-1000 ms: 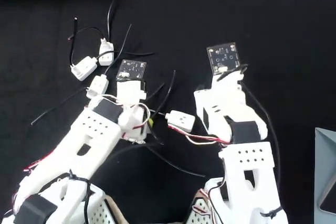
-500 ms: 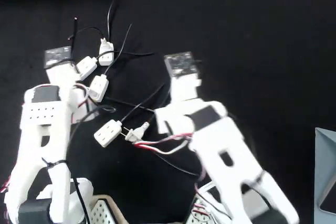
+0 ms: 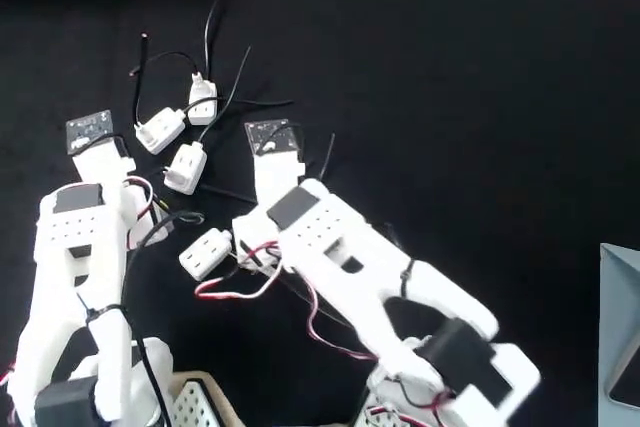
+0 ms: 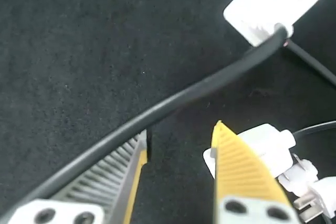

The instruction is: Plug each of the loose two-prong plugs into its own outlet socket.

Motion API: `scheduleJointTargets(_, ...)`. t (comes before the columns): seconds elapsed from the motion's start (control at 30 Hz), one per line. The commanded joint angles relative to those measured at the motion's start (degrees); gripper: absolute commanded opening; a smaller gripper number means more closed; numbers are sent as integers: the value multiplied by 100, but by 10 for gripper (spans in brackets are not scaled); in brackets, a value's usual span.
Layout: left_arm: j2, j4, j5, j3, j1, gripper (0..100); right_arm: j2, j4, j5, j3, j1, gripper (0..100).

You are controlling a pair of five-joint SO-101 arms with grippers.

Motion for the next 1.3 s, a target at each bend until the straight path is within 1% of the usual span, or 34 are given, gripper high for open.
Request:
scheduleJointTargets(0.0, -88, -53, -53, -22, -48, 199, 277, -114, -202, -400, -70, 178)
scheduleJointTargets(0.17, -88, -44, -62, -13, -48, 199, 699, -132, -352, -523, -70, 177)
scheduleJointTargets(0.33, -88, -62, -62, 31, -48, 199, 971, -378, -492, -523, -70, 177)
scheduleJointTargets(0.57, -88, -79, -62, 84, -57, 199, 1147, -404, -510, -523, -79, 176)
scheduleJointTargets(0.63, -88, -79, -62, 84, -57, 199, 1165, -404, -510, -523, -79, 151)
scheduleJointTargets(0.77, -88, -79, -62, 92, -57, 199, 1130, -589, -448, -523, -35, 15)
scheduleJointTargets(0.87, -88, -79, -62, 92, -57, 199, 1121, -615, -457, -505, 123, 18)
scheduleJointTargets(0.97, -88, -79, -62, 92, -57, 199, 1103, -598, -440, -514, 475, 12)
scheduleJointTargets(1.0, -88, -79, -62, 92, -57, 199, 1051, -598, -378, -514, 589, 12)
scheduleJointTargets(1.13, -88, -79, -62, 92, -57, 199, 549, -290, 369, -488, 967, 12)
scheduleJointTargets(1.27, -88, -79, -62, 92, -57, 199, -198, 97, 1011, -382, 1011, 12)
